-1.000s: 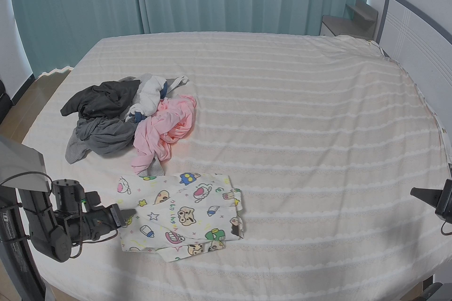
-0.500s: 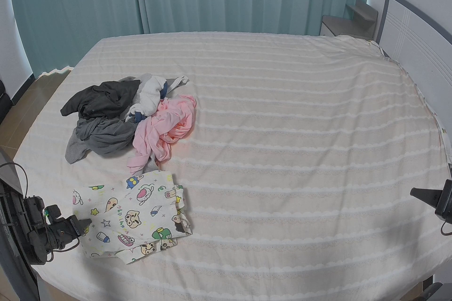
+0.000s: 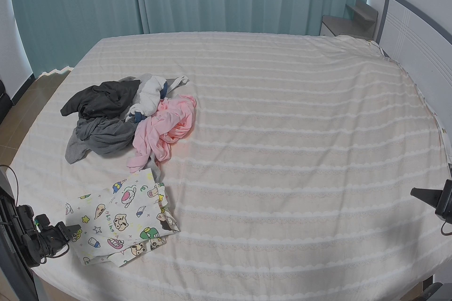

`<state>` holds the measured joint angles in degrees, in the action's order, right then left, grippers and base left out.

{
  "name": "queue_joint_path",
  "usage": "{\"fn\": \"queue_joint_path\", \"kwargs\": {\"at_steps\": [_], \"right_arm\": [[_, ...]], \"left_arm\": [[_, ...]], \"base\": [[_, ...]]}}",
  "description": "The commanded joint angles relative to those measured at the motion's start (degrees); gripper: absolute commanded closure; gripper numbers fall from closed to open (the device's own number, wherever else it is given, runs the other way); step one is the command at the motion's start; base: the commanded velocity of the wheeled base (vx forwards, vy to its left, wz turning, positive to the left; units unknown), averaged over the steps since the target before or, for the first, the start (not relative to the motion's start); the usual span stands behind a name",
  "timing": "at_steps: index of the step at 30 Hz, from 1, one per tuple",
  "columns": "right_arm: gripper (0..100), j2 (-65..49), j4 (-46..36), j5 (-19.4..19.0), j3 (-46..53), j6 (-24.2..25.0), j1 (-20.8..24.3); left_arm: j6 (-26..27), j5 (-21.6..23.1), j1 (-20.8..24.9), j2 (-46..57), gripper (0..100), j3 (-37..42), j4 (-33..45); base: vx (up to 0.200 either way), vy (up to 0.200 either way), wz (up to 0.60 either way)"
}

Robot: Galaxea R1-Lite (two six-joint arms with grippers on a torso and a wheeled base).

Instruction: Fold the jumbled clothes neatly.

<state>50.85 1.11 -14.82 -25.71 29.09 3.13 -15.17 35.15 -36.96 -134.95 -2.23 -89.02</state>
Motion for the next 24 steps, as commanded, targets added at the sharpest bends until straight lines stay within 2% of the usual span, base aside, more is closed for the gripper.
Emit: {"fn": "queue_joint_path", "kwargs": {"at_steps": [1,7,11,16,17,23,24], "right_arm": [[100,-0.49,-0.05,-0.03,0.57,-0.08,0.03],[100,-1.54,0.12,0.06,2.95,-0.17,0.03],[100,-4.7,0.12,0.23,4.88,-0.43,-0.06],[100,-13.14,-0.58,0.41,6.29,-0.79,-0.06],[100,-13.14,-0.58,0.41,6.29,-0.79,-0.06],[100,-24.3,-7.79,1.73,7.78,-4.74,-0.94],[100,-27.47,-10.87,2.52,7.96,-6.59,-1.11]], "left_arm": [[0.05,0.98,-1.8,0.39,0,0.47,-0.98],[-0.83,6.51,-2.41,12.17,0,2.14,-0.98],[-3.64,9.94,-1.71,21.4,0,2.06,-0.98],[-6.02,11.88,3.91,31.77,0,2.06,-0.98],[-6.02,11.88,3.91,31.77,0,2.06,-0.98],[-8.39,12.05,18.07,44.95,0,2.06,1.74],[-8.48,11.96,23.87,49.7,0,2.06,5.08]], "base": [[0.0,0.0,0.0],[0.0,0.0,0.0],[0.0,0.0,0.0],[0.0,0.0,0.0],[0.0,0.0,0.0],[0.0,0.0,0.0],[0.0,0.0,0.0]]}}
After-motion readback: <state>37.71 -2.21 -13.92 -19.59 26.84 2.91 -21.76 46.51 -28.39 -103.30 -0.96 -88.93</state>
